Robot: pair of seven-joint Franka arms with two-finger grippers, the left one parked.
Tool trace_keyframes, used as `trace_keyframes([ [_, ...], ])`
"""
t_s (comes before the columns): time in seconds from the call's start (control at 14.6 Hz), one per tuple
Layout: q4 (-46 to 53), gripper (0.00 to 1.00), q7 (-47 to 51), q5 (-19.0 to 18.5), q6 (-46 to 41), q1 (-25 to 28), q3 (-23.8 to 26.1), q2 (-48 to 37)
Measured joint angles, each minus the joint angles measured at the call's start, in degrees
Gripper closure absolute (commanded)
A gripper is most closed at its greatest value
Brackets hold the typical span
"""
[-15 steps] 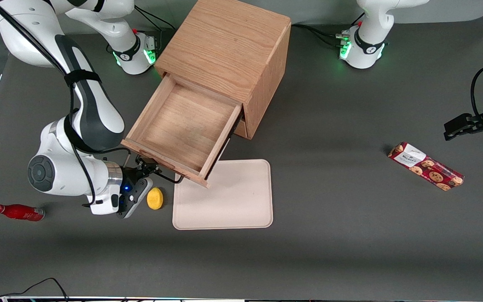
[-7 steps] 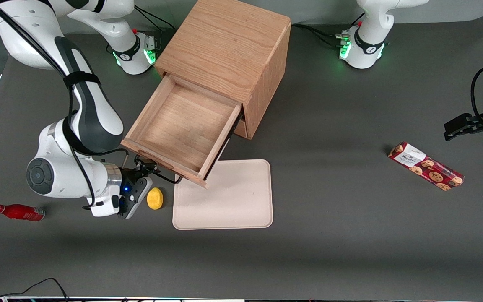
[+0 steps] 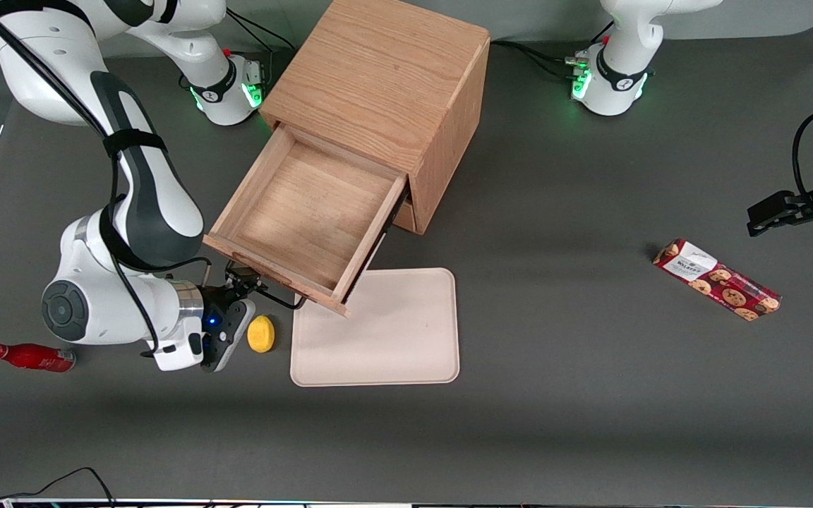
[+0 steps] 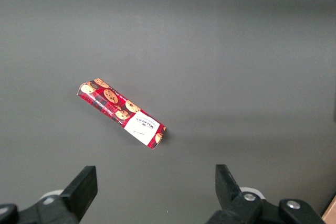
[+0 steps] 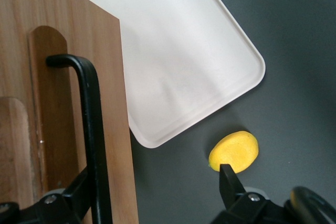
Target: Open upper drawer
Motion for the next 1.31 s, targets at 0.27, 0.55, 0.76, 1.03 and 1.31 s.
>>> trace_keyframes([
  [0.27,0.52,0.0,-2.24,0.11,-0.5,0.12,-0.77,0.41],
  [0.55,0.77,0.0,-3.45,0.11,-1.1,0.12,-1.55,0.53],
  [0.76,1.77,0.0,-2.99,0.18,-3.22,0.43,-1.57,0.48],
  [1.03,2.67,0.0,-2.56,0.15,-5.14,0.57,-2.23,-0.36],
  [1.31,4.35,0.0,-2.45,-0.51,-5.28,-0.11,-4.0,-0.84],
])
